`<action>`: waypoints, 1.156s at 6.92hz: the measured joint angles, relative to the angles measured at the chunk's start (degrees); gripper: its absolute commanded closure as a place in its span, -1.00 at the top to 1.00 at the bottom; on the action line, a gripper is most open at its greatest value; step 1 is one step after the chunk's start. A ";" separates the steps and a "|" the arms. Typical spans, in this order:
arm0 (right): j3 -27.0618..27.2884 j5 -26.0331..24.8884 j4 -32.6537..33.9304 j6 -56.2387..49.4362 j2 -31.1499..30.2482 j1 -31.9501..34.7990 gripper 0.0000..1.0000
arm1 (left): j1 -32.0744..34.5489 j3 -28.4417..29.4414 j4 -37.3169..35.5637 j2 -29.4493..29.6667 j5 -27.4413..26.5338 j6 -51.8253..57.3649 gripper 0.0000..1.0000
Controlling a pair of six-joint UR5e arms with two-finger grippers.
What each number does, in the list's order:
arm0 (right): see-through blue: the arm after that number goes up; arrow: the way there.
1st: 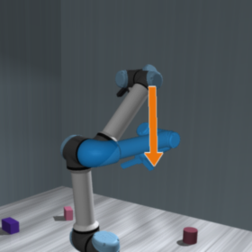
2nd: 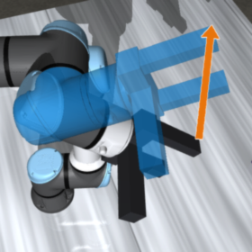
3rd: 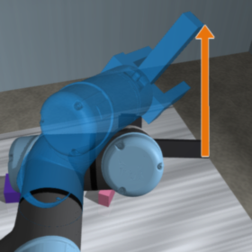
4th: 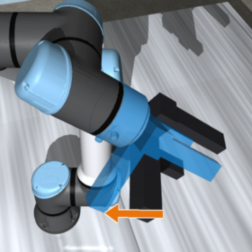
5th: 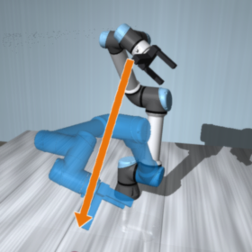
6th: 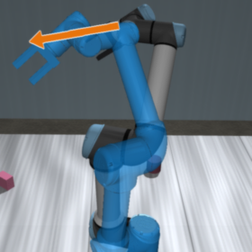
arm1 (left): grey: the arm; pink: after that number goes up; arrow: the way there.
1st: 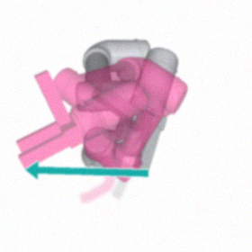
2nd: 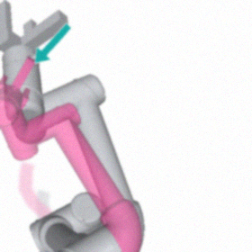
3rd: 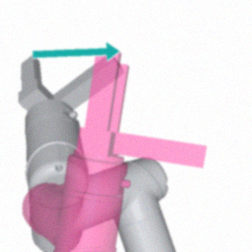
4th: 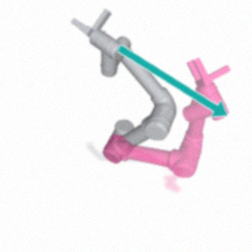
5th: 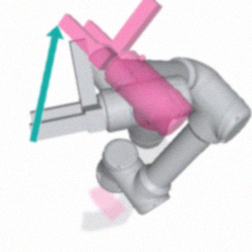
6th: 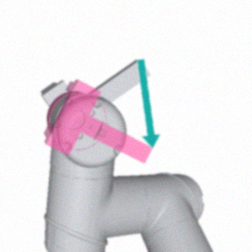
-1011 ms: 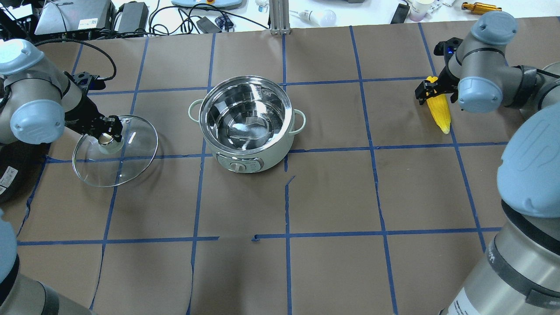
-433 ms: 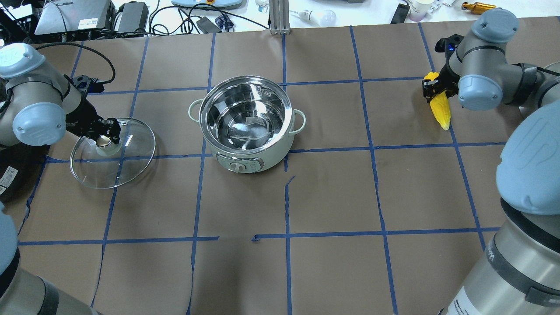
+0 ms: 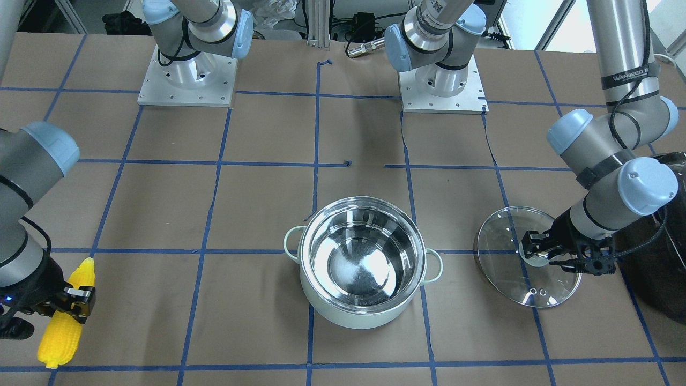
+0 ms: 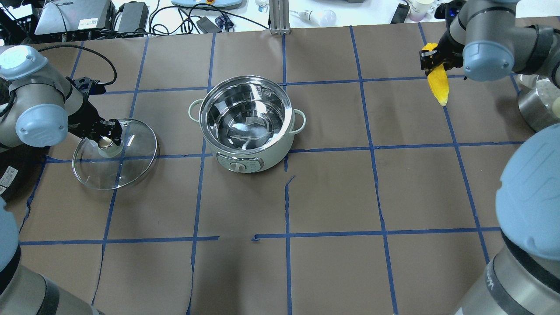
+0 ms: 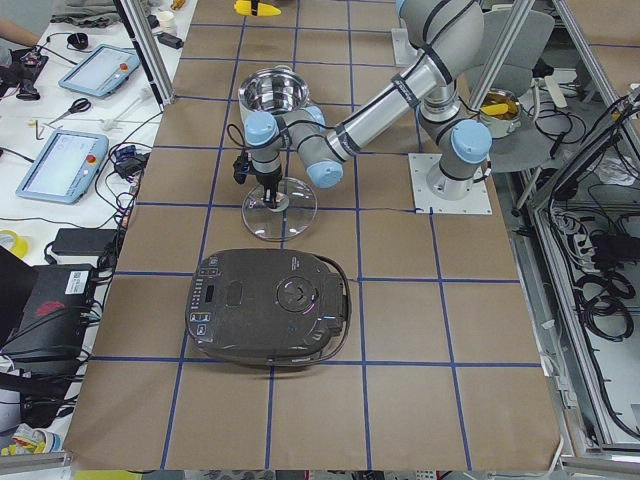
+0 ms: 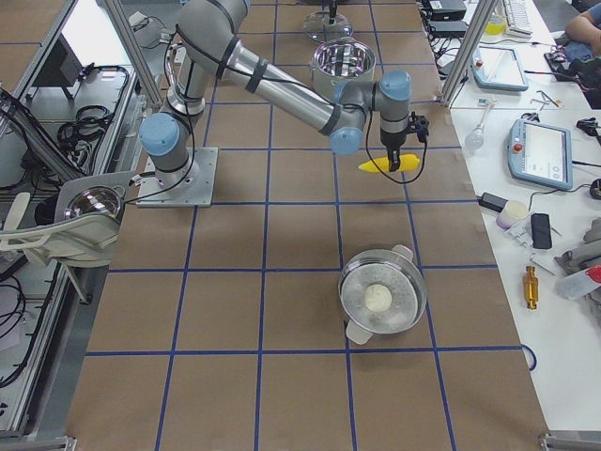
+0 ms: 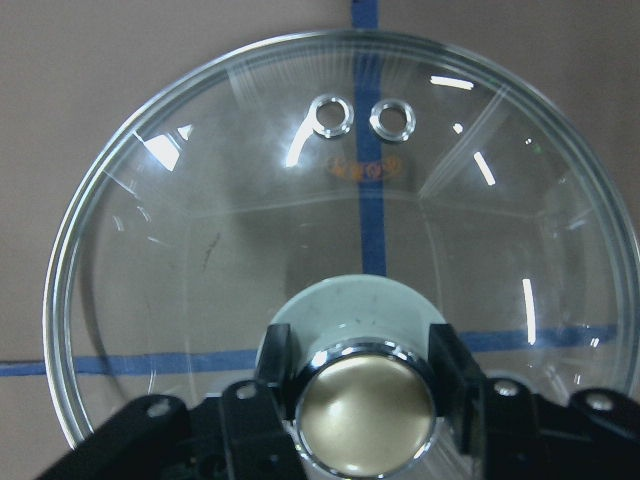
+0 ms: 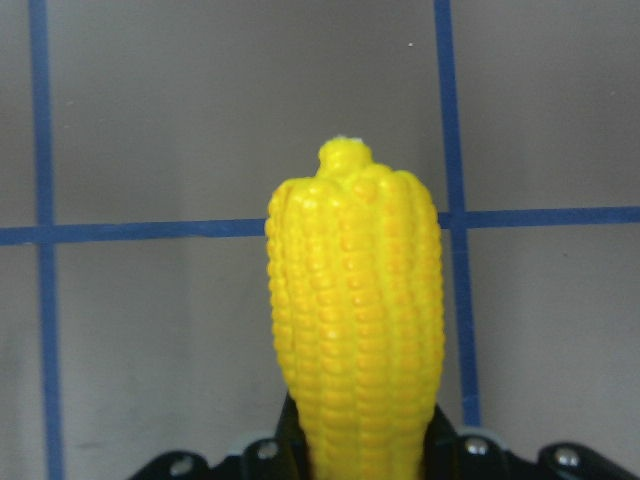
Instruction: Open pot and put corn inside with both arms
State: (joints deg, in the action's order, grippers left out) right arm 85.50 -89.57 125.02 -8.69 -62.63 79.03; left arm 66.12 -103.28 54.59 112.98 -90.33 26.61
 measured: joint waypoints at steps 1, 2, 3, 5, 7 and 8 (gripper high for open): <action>-2.85 -0.54 -4.66 8.12 -1.86 5.97 -1.00 | 0.06 0.07 -0.01 0.08 0.17 0.40 -0.25; -6.21 -1.14 -8.27 16.80 -2.42 12.52 -0.98 | 0.06 0.04 -0.01 0.10 0.16 0.61 0.21; -9.42 -1.63 -10.82 23.36 -2.09 18.61 -0.95 | 0.07 -0.05 -0.01 0.15 -0.02 0.67 0.39; -14.62 -5.07 -13.57 30.00 0.43 29.38 -0.88 | 0.07 -0.13 -0.03 0.21 -0.14 0.71 0.83; -16.57 -7.03 -13.65 31.95 4.44 35.80 -0.64 | 0.28 0.17 -0.07 -0.39 -0.04 0.39 0.98; -16.50 -6.70 -13.46 32.77 5.28 37.00 -0.19 | 0.54 0.45 0.03 -1.12 -0.10 0.30 1.00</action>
State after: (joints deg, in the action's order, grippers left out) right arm 69.01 -96.26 111.56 24.08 -57.34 116.03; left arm 66.65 -102.83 54.62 111.86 -90.43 26.90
